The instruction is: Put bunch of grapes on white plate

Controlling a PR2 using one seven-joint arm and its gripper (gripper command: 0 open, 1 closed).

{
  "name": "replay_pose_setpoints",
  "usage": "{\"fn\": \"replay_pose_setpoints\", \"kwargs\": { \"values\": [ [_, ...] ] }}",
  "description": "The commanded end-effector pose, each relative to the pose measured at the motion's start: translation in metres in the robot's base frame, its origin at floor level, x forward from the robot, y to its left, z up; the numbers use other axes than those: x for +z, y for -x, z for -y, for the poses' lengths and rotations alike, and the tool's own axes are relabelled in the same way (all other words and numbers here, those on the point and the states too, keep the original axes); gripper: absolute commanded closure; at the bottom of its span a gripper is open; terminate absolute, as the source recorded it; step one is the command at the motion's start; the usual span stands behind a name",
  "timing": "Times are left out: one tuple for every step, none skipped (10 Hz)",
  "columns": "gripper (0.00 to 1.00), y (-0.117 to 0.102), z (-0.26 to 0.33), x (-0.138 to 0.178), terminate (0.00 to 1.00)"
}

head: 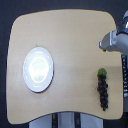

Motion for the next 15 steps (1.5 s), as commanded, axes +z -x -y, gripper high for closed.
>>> {"fn": "replay_pose_setpoints", "kwargs": {
  "values": [
    [0.00, 0.055, -0.026, -0.032, 0.00],
    [0.00, 0.063, -0.028, -0.043, 0.00],
    [0.00, 0.068, -0.031, -0.055, 0.00],
    [0.00, 0.071, -0.032, -0.066, 0.00],
    [0.00, 0.076, -0.032, -0.078, 0.00],
    [0.00, 0.080, -0.031, -0.089, 0.00],
    [0.00, 0.081, -0.027, -0.102, 0.00],
    [0.00, 0.079, -0.026, -0.111, 0.00],
    [0.00, 0.079, -0.025, -0.120, 0.00],
    [0.00, 0.081, -0.023, -0.127, 0.00],
    [0.00, 0.084, -0.020, -0.133, 0.00],
    [0.00, 0.086, -0.020, -0.138, 0.00],
    [0.00, 0.086, -0.019, -0.145, 0.00],
    [0.00, 0.087, -0.020, -0.150, 0.00],
    [0.00, 0.086, -0.022, -0.157, 0.00]
  ]
}}
